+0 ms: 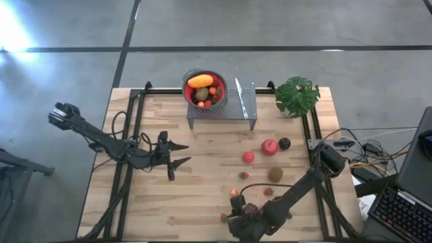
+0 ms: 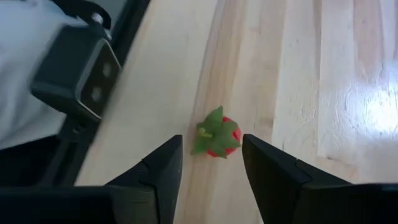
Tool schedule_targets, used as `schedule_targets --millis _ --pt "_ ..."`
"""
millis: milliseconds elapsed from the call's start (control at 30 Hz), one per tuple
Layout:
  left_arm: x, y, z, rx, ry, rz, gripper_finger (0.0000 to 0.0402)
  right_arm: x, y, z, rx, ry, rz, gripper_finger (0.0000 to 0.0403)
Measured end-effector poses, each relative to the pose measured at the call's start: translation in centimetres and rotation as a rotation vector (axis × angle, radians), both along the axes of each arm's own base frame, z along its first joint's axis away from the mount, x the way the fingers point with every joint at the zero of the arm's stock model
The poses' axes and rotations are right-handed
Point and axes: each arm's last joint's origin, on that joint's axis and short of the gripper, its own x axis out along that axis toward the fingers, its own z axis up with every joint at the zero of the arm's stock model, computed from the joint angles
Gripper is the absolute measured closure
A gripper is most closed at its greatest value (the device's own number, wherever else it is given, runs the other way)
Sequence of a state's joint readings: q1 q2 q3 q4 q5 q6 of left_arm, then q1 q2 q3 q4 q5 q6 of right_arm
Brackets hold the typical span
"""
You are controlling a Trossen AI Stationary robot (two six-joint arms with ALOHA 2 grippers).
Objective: Pick & Place Fruit
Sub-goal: Put the bottom left red strawberry into the red strainer bowl on the shelf
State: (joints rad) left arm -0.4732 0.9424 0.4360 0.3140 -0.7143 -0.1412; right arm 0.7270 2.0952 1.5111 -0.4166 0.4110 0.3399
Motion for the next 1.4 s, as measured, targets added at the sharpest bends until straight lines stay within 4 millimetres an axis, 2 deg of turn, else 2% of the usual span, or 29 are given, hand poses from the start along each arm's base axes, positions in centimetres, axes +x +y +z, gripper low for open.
schedule_targets --millis 433,1067,1267,1400 --pt "0.0 0.0 -0.1 0.007 0.011 0.000 0.0192 0.5 0.2 -2.2 -0.025 0.022 0.005 0.0296" --pt "0.0 0.0 -0.2 0.011 0.019 0.000 0.0192 1.4 0.2 -2.2 0.024 -0.017 0.022 0.0350" --pt "0.0 0.0 -0.2 0.017 0.021 -0.001 0.0192 1.5 -0.1 -2.3 0.022 -0.013 0.018 0.0387" --pt "0.0 0.0 -0.2 0.017 0.021 -0.001 0.0192 1.5 -0.2 -2.3 0.019 -0.010 0.016 0.0392"
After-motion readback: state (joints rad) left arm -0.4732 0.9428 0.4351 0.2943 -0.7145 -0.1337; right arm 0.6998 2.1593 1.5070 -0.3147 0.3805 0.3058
